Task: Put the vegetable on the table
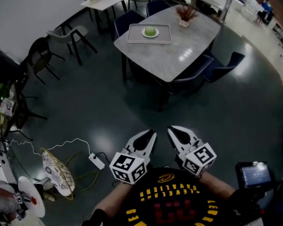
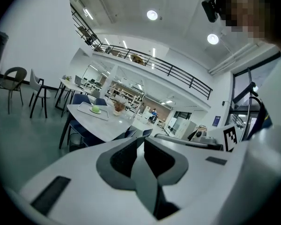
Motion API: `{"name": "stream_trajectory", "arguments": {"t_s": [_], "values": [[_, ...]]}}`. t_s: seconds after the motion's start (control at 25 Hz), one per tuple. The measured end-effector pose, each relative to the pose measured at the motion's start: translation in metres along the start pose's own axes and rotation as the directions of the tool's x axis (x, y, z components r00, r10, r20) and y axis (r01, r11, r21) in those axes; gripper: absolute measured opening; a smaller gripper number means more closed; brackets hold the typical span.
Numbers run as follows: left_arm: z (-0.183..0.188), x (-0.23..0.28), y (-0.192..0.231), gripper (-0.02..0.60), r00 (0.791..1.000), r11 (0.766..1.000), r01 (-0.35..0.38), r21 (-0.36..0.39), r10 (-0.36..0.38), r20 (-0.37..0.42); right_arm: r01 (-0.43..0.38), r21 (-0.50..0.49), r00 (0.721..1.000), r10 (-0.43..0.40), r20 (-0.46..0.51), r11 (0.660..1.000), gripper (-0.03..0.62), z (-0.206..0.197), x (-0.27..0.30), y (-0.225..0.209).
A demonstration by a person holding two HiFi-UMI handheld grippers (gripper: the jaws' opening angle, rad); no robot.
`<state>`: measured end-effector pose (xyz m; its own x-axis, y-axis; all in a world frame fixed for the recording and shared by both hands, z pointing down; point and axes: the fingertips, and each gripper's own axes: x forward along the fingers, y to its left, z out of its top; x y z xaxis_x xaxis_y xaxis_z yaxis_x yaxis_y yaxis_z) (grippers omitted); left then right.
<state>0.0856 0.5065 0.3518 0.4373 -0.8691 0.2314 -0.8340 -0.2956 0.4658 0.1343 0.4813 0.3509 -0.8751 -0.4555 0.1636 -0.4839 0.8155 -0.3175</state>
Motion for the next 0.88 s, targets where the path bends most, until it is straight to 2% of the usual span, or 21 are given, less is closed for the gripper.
{"name": "stream_trajectory", "arguments": {"t_s": [0.24,0.4,0.6,0.76,0.88], "values": [[0.056,0.019,0.075,0.049,0.999,0.998,0.054,-0.042,-0.054,-0.006,0.04,0.003,0.999,-0.04,-0.037,0.999,0.005,0.025,0.09,-0.007],[0.078,0.024,0.12,0.049,0.998,0.994,0.069,-0.083,-0.069,-0.003,0.047,0.006,0.996,-0.047,-0.07,0.999,0.005,0.03,0.139,-0.007],[0.095,0.024,0.157,0.051,0.998,0.99,0.061,-0.124,-0.06,0.017,0.044,-0.001,0.993,-0.044,-0.109,0.999,0.005,0.031,0.178,-0.007],[0.102,0.033,0.179,0.05,0.999,0.989,0.048,-0.143,-0.048,0.007,0.033,0.048,0.99,-0.026,-0.142,0.998,0.005,0.03,0.206,-0.012],[0.113,0.043,0.199,0.051,1.0,0.989,0.028,-0.144,-0.027,0.006,0.022,0.069,0.992,-0.014,-0.127,0.997,0.005,0.036,0.227,-0.024]]}}
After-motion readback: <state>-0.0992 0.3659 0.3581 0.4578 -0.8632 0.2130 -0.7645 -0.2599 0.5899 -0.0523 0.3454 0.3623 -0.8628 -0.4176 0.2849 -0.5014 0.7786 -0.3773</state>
